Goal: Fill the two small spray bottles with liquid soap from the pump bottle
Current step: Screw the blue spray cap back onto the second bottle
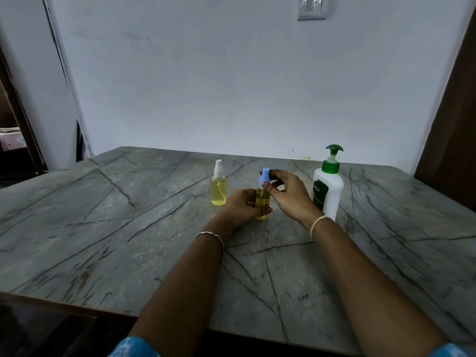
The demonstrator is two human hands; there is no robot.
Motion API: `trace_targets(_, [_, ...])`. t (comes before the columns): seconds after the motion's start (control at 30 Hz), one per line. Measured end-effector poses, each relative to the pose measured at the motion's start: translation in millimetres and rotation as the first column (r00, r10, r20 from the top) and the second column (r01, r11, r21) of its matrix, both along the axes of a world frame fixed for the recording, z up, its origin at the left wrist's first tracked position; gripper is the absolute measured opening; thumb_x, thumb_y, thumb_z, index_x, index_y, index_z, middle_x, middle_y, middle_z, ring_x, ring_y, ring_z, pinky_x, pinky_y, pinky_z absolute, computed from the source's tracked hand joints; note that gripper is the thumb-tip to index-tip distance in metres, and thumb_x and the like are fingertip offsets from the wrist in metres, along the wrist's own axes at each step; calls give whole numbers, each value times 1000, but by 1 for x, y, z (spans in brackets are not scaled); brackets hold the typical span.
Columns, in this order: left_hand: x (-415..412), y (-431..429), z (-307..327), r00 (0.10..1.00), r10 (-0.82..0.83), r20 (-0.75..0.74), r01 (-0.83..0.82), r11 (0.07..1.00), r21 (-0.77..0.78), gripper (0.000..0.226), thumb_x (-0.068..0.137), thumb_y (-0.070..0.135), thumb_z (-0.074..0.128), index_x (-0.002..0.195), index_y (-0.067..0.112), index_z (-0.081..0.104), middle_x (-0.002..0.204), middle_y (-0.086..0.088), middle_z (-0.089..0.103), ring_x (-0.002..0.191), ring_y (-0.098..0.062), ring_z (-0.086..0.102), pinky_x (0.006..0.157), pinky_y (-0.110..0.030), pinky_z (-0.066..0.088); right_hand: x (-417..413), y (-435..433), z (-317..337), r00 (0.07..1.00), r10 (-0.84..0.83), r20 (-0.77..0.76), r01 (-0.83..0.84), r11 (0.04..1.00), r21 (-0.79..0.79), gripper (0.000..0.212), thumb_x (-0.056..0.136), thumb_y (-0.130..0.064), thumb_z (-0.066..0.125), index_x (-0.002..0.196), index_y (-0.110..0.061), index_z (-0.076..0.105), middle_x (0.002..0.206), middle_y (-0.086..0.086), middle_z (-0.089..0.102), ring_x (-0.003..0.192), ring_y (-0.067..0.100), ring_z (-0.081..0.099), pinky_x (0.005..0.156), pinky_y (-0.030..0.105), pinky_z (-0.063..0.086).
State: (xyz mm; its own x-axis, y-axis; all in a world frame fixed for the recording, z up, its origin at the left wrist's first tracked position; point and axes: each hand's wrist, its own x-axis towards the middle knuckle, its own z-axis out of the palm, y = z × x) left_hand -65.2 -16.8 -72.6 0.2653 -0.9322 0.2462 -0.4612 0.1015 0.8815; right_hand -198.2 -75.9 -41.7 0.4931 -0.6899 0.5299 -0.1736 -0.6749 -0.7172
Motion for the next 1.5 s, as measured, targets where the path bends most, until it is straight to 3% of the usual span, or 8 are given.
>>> trace_targets(0.17, [2,-2,-2,1000,2,-3,-2,1000,-9,35,74,19,80,105,9,69,98,-8,73,94,-22,69,91,-45,54,1,-1,-2,1000,8,-22,-8,1000,-1,34,93,-21,60,126,-14,60,113,0,64,96,11,56,70,8,38])
trace_targets(0.4, [1,-2,-2,999,-18,-38,17,1000,-25,31,78,18,77,106,7,69,101,-10,73,96,-23,69,92,-45,54,1,-1,-1,998,53,-28,-52,998,43,34,94,-17,57,128,-14,59,118,2,64,104,14,55,83,24,38])
trace_targets(0.6, [1,-1,-3,996,-38,-83,36,999,-33,30,78,15,77,106,9,68,103,-10,72,99,-22,68,95,-43,53,-3,-1,0,995,95,-6,-93,989,116,38,94,-17,58,132,-16,55,119,-2,62,99,3,55,75,4,37])
trace_targets(0.73, [2,-1,-4,996,-47,-75,44,998,-33,28,78,17,77,104,13,68,102,-8,73,97,-20,69,95,-43,53,-4,1,-1,998,67,20,-69,994,84,35,91,-14,63,125,-12,59,110,-3,63,87,-6,54,69,1,39])
trace_targets(1.0, [4,-1,-7,992,-60,-109,57,998,-28,31,77,16,77,106,13,66,104,-8,72,99,-19,68,96,-43,52,5,-2,-9,992,-41,120,32,997,77,33,77,-25,78,103,-16,60,94,-5,63,87,6,56,70,14,40])
trace_targets(1.2, [3,-3,-8,992,-28,-120,29,1000,8,47,73,22,81,115,10,64,106,-7,72,101,-19,68,97,-43,51,1,4,-3,954,48,295,-150,931,334,24,96,-24,53,115,-15,63,111,-2,64,102,8,58,74,8,42])
trace_targets(1.43, [1,-1,-5,994,-7,-106,7,1000,3,44,74,21,80,113,10,65,105,-7,72,100,-19,68,97,-42,51,4,0,-5,947,-34,320,-62,957,284,20,95,-22,55,111,-15,65,103,-1,68,98,14,65,88,27,50])
trace_targets(1.5, [0,0,-3,995,-5,-97,7,1000,19,44,76,22,79,115,11,64,108,-7,71,102,-18,67,98,-41,51,4,2,-4,944,-6,329,-94,954,286,20,94,-21,58,111,-15,66,105,-2,67,98,8,63,90,23,51])
